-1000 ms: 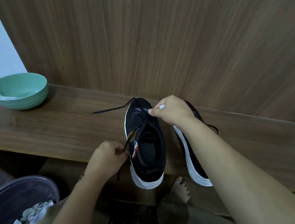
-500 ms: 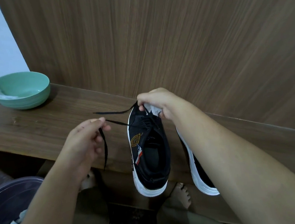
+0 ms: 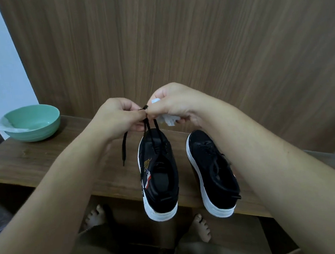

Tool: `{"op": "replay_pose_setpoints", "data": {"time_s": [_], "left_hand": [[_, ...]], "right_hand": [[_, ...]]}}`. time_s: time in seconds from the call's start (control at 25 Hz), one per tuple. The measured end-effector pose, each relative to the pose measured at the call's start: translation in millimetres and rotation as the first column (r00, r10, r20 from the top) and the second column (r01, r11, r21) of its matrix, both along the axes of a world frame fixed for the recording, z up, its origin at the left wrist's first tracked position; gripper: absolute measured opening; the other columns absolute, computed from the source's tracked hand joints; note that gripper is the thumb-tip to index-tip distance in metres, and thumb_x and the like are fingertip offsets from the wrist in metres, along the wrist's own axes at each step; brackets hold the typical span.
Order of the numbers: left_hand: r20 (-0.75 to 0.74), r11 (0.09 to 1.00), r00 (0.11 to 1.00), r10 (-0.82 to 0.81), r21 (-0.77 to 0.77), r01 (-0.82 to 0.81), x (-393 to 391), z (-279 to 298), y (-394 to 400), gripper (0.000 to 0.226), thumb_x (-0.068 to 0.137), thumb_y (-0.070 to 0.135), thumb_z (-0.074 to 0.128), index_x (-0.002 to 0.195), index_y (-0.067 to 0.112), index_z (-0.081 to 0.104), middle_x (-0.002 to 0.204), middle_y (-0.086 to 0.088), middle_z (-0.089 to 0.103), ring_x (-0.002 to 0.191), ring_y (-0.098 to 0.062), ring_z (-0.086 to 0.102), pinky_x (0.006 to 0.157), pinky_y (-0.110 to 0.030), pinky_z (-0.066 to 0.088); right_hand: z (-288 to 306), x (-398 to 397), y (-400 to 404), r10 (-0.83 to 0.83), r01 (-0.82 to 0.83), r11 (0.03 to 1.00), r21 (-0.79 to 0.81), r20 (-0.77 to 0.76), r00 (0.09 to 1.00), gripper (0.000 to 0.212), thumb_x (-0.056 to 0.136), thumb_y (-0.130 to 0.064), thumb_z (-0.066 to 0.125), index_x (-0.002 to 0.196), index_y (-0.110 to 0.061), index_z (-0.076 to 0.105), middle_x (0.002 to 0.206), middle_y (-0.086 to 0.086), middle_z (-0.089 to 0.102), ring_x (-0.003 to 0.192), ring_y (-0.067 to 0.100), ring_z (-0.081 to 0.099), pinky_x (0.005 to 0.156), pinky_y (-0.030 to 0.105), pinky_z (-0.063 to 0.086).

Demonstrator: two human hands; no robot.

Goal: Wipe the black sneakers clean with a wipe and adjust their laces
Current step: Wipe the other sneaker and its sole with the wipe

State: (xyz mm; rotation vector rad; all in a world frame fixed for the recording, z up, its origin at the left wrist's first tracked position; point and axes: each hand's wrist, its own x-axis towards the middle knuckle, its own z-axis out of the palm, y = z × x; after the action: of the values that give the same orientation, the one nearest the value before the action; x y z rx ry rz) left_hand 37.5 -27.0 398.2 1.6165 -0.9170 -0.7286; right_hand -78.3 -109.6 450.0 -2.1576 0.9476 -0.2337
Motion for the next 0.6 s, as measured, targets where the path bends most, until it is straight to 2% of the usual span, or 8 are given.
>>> {"op": "replay_pose_setpoints", "data": {"time_s": [0.08, 0.16, 0.28, 0.36, 0.44, 0.48, 0.6], "left_hand": [[-0.066, 1.000, 0.998, 0.003, 0.013, -0.002, -16.7, 7.6, -6.4, 0.012, 0.084, 0.020, 0.066, 0.090, 0.009, 0.065, 0.082, -0.009, 0.070, 0.071, -0.013, 0.067, 0.067, -0.027, 0.056], [-0.200, 1.000, 0.980, 0.006, -0.014, -0.009, -37.1, 7.1, -10.7, 0.018, 0.085, 0.015, 0.065, 0.098, 0.002, 0.065, 0.081, -0.011, 0.068, 0.068, -0.012, 0.065, 0.067, -0.026, 0.057], [-0.515, 0.994, 0.857, -0.015, -0.099, -0.042, -59.8, -2.8, -10.4, 0.008, 0.086, 0.006, 0.060, 0.086, -0.001, 0.064, 0.063, -0.006, 0.067, 0.056, -0.011, 0.067, 0.058, -0.023, 0.058], [-0.640, 0.991, 0.769, -0.003, -0.106, -0.084, -65.1, -14.4, -8.7, 0.013, 0.089, 0.005, 0.055, 0.078, 0.003, 0.062, 0.053, -0.002, 0.065, 0.052, -0.010, 0.067, 0.059, -0.025, 0.058], [-0.658, 0.991, 0.752, 0.044, -0.069, -0.117, -65.6, -28.2, -6.9, 0.017, 0.091, 0.004, 0.051, 0.078, 0.005, 0.063, 0.056, -0.002, 0.069, 0.055, -0.010, 0.068, 0.063, -0.025, 0.058], [-0.644, 0.990, 0.761, 0.078, -0.041, -0.136, -63.7, -35.8, -5.9, 0.017, 0.091, 0.004, 0.050, 0.081, 0.005, 0.063, 0.061, -0.003, 0.071, 0.058, -0.010, 0.069, 0.065, -0.026, 0.058], [-0.532, 0.989, 0.836, 0.135, 0.025, -0.144, -60.1, -59.2, -4.0, 0.011, 0.089, 0.003, 0.055, 0.091, 0.008, 0.065, 0.077, -0.007, 0.072, 0.067, -0.011, 0.069, 0.065, -0.022, 0.055]], "right_hand": [[3.1, -15.9, -0.5, -0.041, 0.042, 0.998, -0.043, 0.034, 0.999, 0.007, 0.074, -0.010, 0.069, 0.074, -0.015, 0.064, 0.060, -0.001, 0.055, 0.033, 0.001, 0.041, 0.033, 0.011, 0.026], [0.4, -29.3, -1.5, -0.078, 0.084, 0.993, -0.086, 0.074, 0.994, 0.009, 0.073, -0.010, 0.070, 0.072, -0.015, 0.063, 0.061, -0.001, 0.056, 0.046, 0.008, 0.048, 0.042, 0.014, 0.033], [-10.7, -42.8, -0.4, -0.119, 0.130, 0.988, -0.087, 0.121, 0.986, 0.004, 0.073, -0.012, 0.069, 0.074, -0.013, 0.066, 0.065, 0.002, 0.056, 0.060, 0.016, 0.050, 0.056, 0.028, 0.039], [-22.9, -48.7, 2.0, -0.125, 0.136, 0.987, -0.085, 0.123, 0.985, 0.003, 0.075, -0.015, 0.069, 0.077, -0.016, 0.068, 0.064, -0.004, 0.058, 0.056, 0.009, 0.051, 0.055, 0.024, 0.041], [-39.7, -53.5, 3.9, -0.104, 0.113, 0.991, -0.066, 0.129, 0.986, 0.005, 0.076, -0.016, 0.069, 0.081, -0.018, 0.070, 0.067, -0.008, 0.060, 0.057, 0.004, 0.053, 0.055, 0.022, 0.044], [-49.8, -55.4, 4.1, -0.095, 0.104, 0.993, -0.059, 0.133, 0.987, 0.007, 0.077, -0.017, 0.069, 0.084, -0.018, 0.071, 0.074, -0.008, 0.062, 0.065, 0.004, 0.056, 0.060, 0.023, 0.046], [-89.6, -70.9, 4.3, -0.137, 0.151, 0.986, -0.076, 0.171, 0.976, 0.013, 0.080, -0.021, 0.069, 0.093, -0.022, 0.071, 0.094, -0.010, 0.066, 0.088, 0.006, 0.060, 0.077, 0.026, 0.047]]}}
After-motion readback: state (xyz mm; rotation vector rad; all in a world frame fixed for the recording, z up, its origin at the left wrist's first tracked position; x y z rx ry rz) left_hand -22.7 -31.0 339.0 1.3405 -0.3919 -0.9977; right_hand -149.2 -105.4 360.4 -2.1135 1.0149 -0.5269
